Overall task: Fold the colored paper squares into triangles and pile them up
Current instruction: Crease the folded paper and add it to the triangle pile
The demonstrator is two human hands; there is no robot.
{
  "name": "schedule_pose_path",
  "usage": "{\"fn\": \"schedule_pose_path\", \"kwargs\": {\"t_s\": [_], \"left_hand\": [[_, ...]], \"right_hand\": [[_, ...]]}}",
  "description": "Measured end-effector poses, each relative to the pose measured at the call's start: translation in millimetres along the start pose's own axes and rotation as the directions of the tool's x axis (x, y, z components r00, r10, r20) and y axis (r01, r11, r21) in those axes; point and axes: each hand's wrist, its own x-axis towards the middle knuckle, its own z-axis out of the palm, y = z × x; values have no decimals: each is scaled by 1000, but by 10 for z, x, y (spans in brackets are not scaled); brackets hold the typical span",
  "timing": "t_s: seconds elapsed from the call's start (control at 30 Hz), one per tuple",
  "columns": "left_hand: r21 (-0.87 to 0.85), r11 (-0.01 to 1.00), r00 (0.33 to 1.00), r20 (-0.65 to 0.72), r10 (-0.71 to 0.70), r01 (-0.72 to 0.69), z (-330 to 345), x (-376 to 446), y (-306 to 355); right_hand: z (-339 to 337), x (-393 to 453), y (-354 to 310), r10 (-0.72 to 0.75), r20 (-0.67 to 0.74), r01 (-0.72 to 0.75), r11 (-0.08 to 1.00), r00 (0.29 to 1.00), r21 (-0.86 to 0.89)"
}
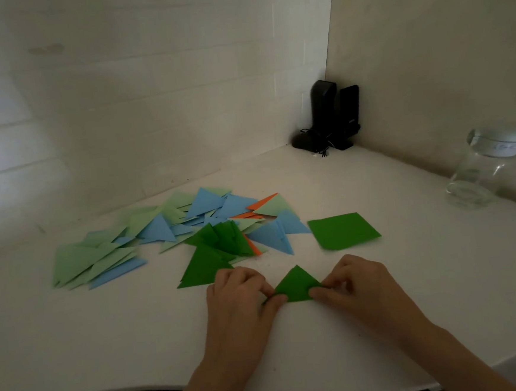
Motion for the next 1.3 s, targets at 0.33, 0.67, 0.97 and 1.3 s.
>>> {"fn": "schedule_pose_path", "kwargs": {"t_s": [0.33,0.67,0.97,1.3], "left_hand": [[257,965,997,-58,-43,57,94,38,142],[185,981,997,23,-69,64,39,44,19],[34,999,1000,20,3,-4,-19,-2,61],[57,986,969,181,-167,159,69,171,533]], "right_hand": [[89,5,-182,145,-25,-147,956,989,-253],[-22,42,-86,143,60,-133,981,988,-143],[-47,-39,-18,56,54,-56,998,997,-5],[41,-47,23,17,2,-17,1000,1000,1]]}}
